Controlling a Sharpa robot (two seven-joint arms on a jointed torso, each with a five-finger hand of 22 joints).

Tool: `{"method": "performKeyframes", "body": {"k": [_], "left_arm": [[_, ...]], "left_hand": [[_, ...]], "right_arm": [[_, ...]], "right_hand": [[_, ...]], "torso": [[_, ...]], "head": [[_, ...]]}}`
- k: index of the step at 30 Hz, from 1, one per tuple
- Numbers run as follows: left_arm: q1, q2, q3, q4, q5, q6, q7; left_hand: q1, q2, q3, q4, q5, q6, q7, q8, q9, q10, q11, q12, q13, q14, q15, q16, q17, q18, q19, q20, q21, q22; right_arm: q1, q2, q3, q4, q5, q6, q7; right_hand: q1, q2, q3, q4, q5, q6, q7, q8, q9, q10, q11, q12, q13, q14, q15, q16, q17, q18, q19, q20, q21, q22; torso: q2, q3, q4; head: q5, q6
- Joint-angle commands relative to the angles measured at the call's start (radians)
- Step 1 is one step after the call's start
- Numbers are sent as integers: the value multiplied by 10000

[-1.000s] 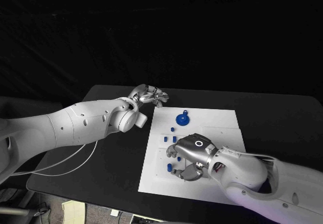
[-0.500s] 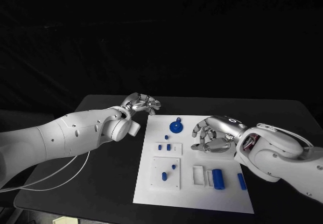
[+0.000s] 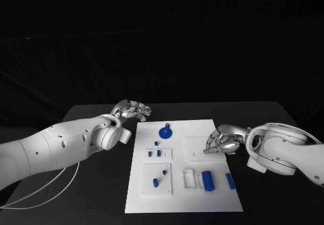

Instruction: Assemble the parts on the task board

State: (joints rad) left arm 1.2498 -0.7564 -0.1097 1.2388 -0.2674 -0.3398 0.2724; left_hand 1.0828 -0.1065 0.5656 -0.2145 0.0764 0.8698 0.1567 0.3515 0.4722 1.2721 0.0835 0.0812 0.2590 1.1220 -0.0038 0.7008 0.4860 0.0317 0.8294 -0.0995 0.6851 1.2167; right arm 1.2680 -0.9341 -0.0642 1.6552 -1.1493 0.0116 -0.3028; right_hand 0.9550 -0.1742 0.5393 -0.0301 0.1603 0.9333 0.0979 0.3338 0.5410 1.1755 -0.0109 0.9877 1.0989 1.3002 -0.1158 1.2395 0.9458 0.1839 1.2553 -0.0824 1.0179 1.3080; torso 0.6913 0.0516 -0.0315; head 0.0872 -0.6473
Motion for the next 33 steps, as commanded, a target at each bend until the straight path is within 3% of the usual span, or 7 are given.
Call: {"method": "performKeyframes", "body": {"k": [1, 6, 12, 19, 27, 30, 33], "left_arm": [[-19, -24, -1, 128, 104, 121, 49], [-48, -88, -12, 312, 104, 130, 76], [-145, -57, -23, 451, 104, 151, 103], [-324, 36, -163, 409, 112, 165, 90], [-515, 98, -252, 454, 155, 205, 52], [-549, 105, -254, 485, 155, 218, 52], [-553, 83, -256, 535, 155, 206, 43]], "left_hand": [[-44, 46, -17, -35, 37, -79, 4, 56, -15, 35, 22, -52, -12, 54, 16, -58, 13, 112, 100, -5, -33, 11], [-106, -1, -50, -14, 30, -83, 5, 60, -22, 31, 24, -56, -12, 59, 17, -87, 50, 110, 102, -4, -44, 24], [-196, -59, -93, 23, 25, -87, 7, 66, -32, 29, 25, -60, -13, 65, 18, -129, 100, 109, 104, -4, -62, 40], [-355, -105, -163, 100, 3, -101, 12, 70, -51, 18, 30, -68, -16, 75, 19, -193, 179, 111, 110, -5, -90, 66], [-619, -174, -292, 230, -67, -114, 25, 80, -77, 3, 34, -75, -21, 87, 21, -291, 296, 116, 109, -5, -143, 100], [-763, -212, -368, 297, -100, -129, 32, 80, -93, -3, 35, -77, -22, 94, 21, -340, 354, 121, 113, -5, -167, 118], [-909, -237, -463, 351, -112, -137, 34, 85, -106, -10, 36, -79, -24, 100, 21, -386, 411, 125, 112, -5, -193, 136]], "right_arm": [[-4, -232, -65, 211, 1704, 1538, -1704], [10, -652, -150, 708, 2155, 1842, -2564], [45, -722, -670, 1004, 2217, 1796, -2905], [42, -439, -986, 1040, 1557, 1493, -2928], [7, -27, -1244, 910, 347, 1081, -2982], [-5, 109, -1321, 813, 206, 1053, -2991], [-20, 203, -1375, 794, 99, 1027, -2994]], "right_hand": [[-115, 214, -97, 10, 86, 167, 6, 76, 150, -112, -36, 261, 244, -47, -71, 66, 109, 779, -51, -47, 87, 231], [-523, 502, -285, -3, 87, 161, -12, 96, 354, -188, -52, 433, 436, -67, -87, 132, 247, 779, -123, -79, 201, 226], [-889, 494, -366, 64, -51, 159, -24, 76, 481, -222, -63, 475, 506, -77, -97, 161, 340, 779, -174, -103, 275, 218], [-1114, 411, -373, 140, -164, 133, -22, 27, 547, -227, -62, 488, 537, -77, -96, 165, 394, 779, -198, -124, 327, 213], [-1449, 154, -265, 437, -527, 115, -21, -62, 620, -221, -60, 496, 570, -67, -95, 149, 456, 779, -217, -166, 377, 194], [-1557, -81, -52, 728, -1035, 128, -35, -108, 675, -213, -66, 495, 586, -57, -99, 132, 493, 779, -211, -210, 396, 181], [-1570, -234, 72, 887, -1045, 134, -36, -128, 709, -210, -65, 495, 595, -49, -107, 125, 514, 779, -203, -232, 407, 177]], "torso": [[-92, 45, -40], [-248, 52, -114], [-390, 35, -181], [-628, 2, -260], [-945, -60, -282], [-999, -89, -277], [-1038, -116, -259]], "head": [[-142, -43], [-217, -192], [-309, -254], [-323, -366], [-319, -591], [-305, -646], [-310, -706]]}}
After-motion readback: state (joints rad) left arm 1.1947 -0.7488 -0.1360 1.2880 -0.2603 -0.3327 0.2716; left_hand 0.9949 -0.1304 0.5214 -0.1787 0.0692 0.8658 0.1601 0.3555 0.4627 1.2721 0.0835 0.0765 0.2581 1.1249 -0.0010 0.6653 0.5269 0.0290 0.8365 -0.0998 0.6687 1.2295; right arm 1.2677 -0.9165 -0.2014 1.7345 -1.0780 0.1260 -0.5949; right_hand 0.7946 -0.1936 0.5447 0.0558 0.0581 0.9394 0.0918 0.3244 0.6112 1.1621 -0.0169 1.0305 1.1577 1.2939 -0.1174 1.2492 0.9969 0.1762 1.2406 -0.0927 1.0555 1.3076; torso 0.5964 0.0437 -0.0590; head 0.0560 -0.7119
